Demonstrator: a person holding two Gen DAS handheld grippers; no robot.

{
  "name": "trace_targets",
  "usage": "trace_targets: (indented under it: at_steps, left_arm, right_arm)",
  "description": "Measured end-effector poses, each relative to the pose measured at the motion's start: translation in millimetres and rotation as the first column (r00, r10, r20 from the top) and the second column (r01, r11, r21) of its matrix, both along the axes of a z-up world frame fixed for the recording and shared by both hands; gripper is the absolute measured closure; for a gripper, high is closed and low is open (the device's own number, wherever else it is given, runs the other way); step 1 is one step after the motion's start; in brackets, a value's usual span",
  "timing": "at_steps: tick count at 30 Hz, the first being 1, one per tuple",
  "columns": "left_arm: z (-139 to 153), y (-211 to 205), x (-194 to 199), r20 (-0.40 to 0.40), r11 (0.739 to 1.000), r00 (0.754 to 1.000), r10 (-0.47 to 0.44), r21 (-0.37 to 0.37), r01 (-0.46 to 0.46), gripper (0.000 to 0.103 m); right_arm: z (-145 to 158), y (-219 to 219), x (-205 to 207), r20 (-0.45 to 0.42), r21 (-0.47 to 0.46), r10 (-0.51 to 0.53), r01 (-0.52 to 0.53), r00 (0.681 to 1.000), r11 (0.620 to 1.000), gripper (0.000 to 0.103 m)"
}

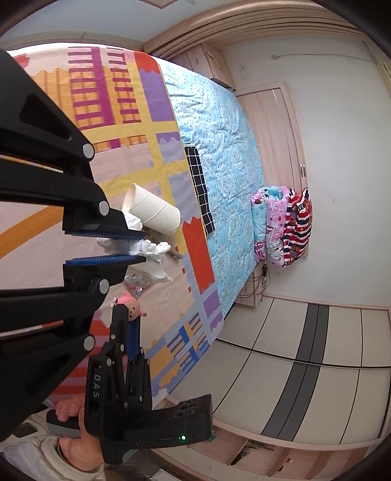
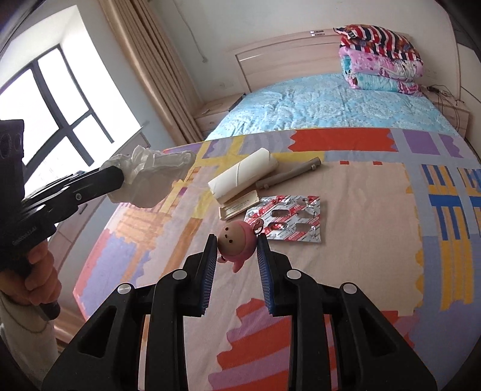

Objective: Collect trash
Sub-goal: 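Grasp the tissue-filled paper cup with the left tool while the right tool grasps the pink toy, then carry the tissue cup and pink toy over the black trash bin with both tools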

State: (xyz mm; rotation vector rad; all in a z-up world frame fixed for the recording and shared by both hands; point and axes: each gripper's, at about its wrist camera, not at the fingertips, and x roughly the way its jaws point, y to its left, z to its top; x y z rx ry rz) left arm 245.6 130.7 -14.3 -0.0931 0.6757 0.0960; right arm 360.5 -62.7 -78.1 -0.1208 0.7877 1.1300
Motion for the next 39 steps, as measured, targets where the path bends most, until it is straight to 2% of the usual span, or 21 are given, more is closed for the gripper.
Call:
trace_targets:
  at_steps: [6,9,13,21,27,32,35,39]
  left_arm:
    - [8.4,-22.7,-31.5,0.029,1.000,0.999,-0.016,0.001,0.016,0.094]
    - [7.0,-35.9,-45.1,0.026,1.000,0.999,-0.029,-0.003,0.029,0.093]
    - [6.0,-53.3,-62.7,0.029,0.999,0.998,-0.054,0.001,0.054,0.094]
    - [-2.3,-91.8,-108.6,0.034,0.996,0.996,-0.087,0.015,0.087,0.093]
    - [-24.6,-108.5,-141.6,0.004,0.994,0.994,-0.107,-0.011,0.107,0.093]
    - [-46.7,-115.7,-165.0,-0.030,0.993,0.994,-0.107,-0.051,0.105,0.093]
    - [-62.7,-127.9,-179.4,-0.063,0.992,0.990,-0.127,-0.024,0.125,0.093]
    - [-93.8,-140.4,-192.5,-0.130,0.988,0.980,-0.153,-0.056,0.146,0.093]
  right_arm:
    - [14.2,-25.6,-30.6,0.055,0.005,0.021,-0.022,0.998,1.000,0.076]
    - [17.9,-37.7,-43.8,0.012,0.037,0.065,-0.066,0.998,0.997,0.076]
    - [24.6,-56.5,-69.9,0.057,0.040,0.085,-0.087,0.995,0.995,0.076]
    - [20.1,-86.2,-105.9,0.092,0.026,0.118,-0.121,0.989,0.992,0.076]
    - [1.7,-107.2,-136.1,0.093,-0.020,0.149,-0.148,0.984,0.989,0.076]
    - [-19.6,-123.0,-153.7,0.057,-0.052,0.157,-0.154,0.986,0.987,0.076]
    - [-38.0,-131.6,-162.7,0.023,-0.073,0.158,-0.156,0.987,0.985,0.076]
    - [-67.5,-134.4,-169.9,-0.034,-0.119,0.177,-0.180,0.984,0.977,0.076]
